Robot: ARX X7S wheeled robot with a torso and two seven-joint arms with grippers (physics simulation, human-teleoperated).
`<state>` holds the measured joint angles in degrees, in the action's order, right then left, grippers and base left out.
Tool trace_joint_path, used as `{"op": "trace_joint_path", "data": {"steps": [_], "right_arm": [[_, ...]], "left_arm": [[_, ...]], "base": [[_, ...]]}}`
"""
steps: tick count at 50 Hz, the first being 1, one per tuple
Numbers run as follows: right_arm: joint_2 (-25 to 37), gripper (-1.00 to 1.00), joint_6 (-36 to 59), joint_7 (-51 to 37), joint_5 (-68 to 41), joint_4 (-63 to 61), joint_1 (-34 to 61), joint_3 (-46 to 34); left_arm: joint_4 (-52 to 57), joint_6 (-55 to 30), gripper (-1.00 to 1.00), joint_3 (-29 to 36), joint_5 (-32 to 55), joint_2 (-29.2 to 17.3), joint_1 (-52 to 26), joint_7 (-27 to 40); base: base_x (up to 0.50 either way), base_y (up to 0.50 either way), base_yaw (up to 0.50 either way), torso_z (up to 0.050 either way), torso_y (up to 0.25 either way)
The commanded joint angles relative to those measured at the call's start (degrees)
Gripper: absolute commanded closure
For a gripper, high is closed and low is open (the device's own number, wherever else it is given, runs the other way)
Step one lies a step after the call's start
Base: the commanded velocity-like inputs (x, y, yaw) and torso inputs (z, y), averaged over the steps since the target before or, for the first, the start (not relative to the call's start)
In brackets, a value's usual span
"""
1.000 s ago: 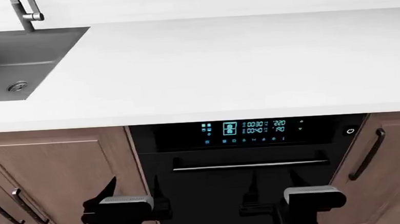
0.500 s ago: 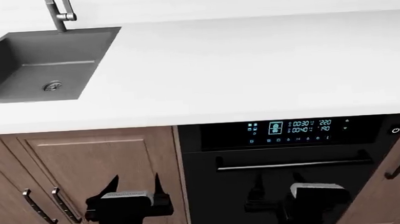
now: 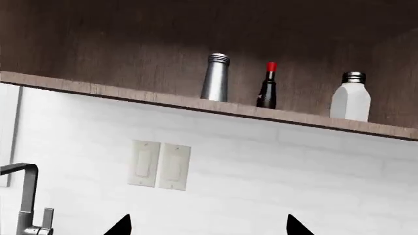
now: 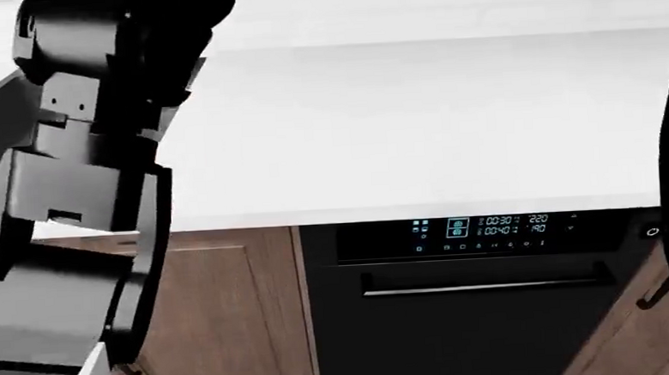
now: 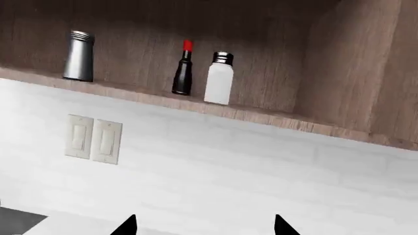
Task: Pick and place the shaker into the drawer. Then close the cabinet.
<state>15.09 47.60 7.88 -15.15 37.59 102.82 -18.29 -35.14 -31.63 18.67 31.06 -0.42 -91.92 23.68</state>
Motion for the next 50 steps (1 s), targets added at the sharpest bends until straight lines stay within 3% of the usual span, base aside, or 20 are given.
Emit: {"op": "trace_joint_path", "data": {"steps": [1, 7, 11, 18, 22, 23, 28, 34, 41, 50], "right_arm": [[-3.0, -1.0, -6.4, 8.99, 3.37, 31.06, 30.29, -8.29], [-0.22, -1.0, 4.88, 5.7, 0.17, 14.02, 23.88, -5.25], [0.15, -1.0, 6.66, 5.23, -0.9, 11.68, 22.39, -4.08], [0.08, -1.0, 6.94, 4.75, -1.44, 12.09, 21.64, -3.22], [-3.19, -1.0, -1.44, 9.24, 2.6, 29.45, 32.1, -6.11], [-3.48, -1.0, 0.13, 10.34, 6.53, 27.36, 32.16, -3.1], [-7.74, -1.0, 4.12, 18.85, 28.22, 20.99, 32.17, 13.0], [-8.54, -1.0, 6.89, 21.46, 32.3, 17.89, 32.17, 16.3], [-8.35, -1.0, 5.25, 21.73, 30.84, 20.99, 32.17, 16.85], [-7.55, -1.0, -0.02, 20.96, 28.51, 26.6, 32.15, 16.78]], "left_arm": [[-28.51, 10.05, -1.0, 18.97, 19.52, 0.32, -28.49, 1.56], [-7.94, 2.04, -1.0, 18.21, 24.09, -6.44, -20.49, 10.09], [-3.57, 0.34, -1.0, 17.75, 25.71, -7.73, -18.31, 11.62], [-6.77, 0.75, -1.0, 18.68, 24.99, -6.61, -19.87, 9.04], [-22.58, 5.51, -1.0, 19.61, 21.79, -2.04, -29.51, 1.54], [-28.47, 7.31, -1.0, 19.83, 21.06, -0.25, -32.92, -0.85], [-35.62, 12.82, -1.0, 36.24, 36.87, 0.41, -39.86, -1.89], [-36.28, 16.29, -1.0, 50.57, 51.14, 0.41, -39.91, -1.34], [-34.78, 17.28, -1.0, 53.59, 54.73, -0.07, -37.26, -2.1], [-22.8, 17.34, -1.0, 53.49, 54.82, -5.39, -33.96, 3.4]], "base": [[0.0, 0.0, 0.0, 0.05, 0.072], [0.0, 0.0, 0.0, 0.05, 0.072], [0.0, 0.0, 0.0, 0.05, 0.073], [0.0, 0.0, 0.0, 0.05, 0.073], [0.0, 0.0, 0.0, 0.05, 0.073], [0.0, 0.0, 0.0, 0.05, 0.074], [0.0, 0.0, 0.0, 0.05, 0.072], [0.0, 0.0, 0.0, 0.05, 0.072], [0.47, -0.07, 0.0, 0.007, 0.001], [0.5, -0.1, 0.0, 0.0, 0.0]]}}
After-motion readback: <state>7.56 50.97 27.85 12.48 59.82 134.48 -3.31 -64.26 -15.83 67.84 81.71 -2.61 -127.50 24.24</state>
